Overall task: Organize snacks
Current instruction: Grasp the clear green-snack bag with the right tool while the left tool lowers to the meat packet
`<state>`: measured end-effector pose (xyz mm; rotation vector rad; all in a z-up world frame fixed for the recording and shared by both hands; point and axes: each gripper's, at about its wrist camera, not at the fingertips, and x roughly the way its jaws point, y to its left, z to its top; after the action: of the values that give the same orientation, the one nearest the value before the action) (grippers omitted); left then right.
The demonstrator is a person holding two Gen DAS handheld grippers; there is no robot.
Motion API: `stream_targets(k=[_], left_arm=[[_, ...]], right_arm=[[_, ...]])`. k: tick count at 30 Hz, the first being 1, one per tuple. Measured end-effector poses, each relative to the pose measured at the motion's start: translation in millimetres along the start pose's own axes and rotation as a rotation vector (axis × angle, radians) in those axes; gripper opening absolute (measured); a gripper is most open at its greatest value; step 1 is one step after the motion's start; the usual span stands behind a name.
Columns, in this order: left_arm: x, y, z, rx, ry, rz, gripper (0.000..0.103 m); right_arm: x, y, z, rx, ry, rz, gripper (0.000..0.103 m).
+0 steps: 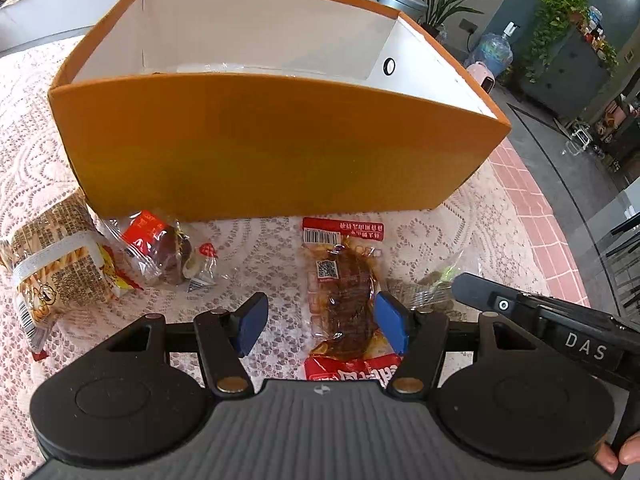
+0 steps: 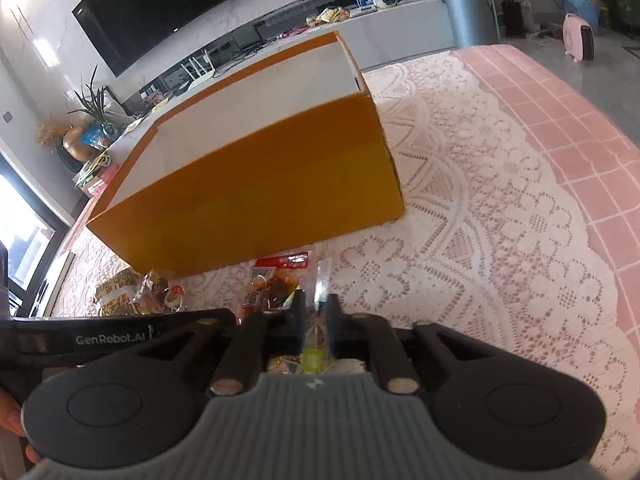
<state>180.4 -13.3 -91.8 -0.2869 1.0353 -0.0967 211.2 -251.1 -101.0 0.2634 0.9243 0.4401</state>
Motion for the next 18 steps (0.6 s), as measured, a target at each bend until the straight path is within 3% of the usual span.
stream_targets(k=[1,6,8,13,14,18], left_arm=[[0.6,-0.1,-0.3,0.003,-0.002,0.005,0.072],[3.7,3.1,-1.8,-0.003,0.001,0.014,0.072],[4.2,4.7,-2.9,-0.006,0.002,0.013,0.072],[4.9,3.5,-5.5,0.002,0.0,-0.01,0.072],[5.3,3.2,-5.9,0.006,-0.003,-0.012,0.073],[6.3,3.9,-7.4,0.003,-0.008,-0.024,0.074]], right_arm=[[1.6,-0.4,0.5,0.004,0.008,0.002,0.032],[12.9,0.9,1.1,-0.007,0.068,0.017,0.037],[16.6,0.1,1.5,-0.002,0.085,0.025,0.044],[25.4,-3.9,1.3,0.03,0.139,0.032,0.046],[25.7,-3.6,1.1,0.033,0.142,0.033,0.04],[7.4,-2.7,-0.4,0.035,0.031,0.031,0.034]])
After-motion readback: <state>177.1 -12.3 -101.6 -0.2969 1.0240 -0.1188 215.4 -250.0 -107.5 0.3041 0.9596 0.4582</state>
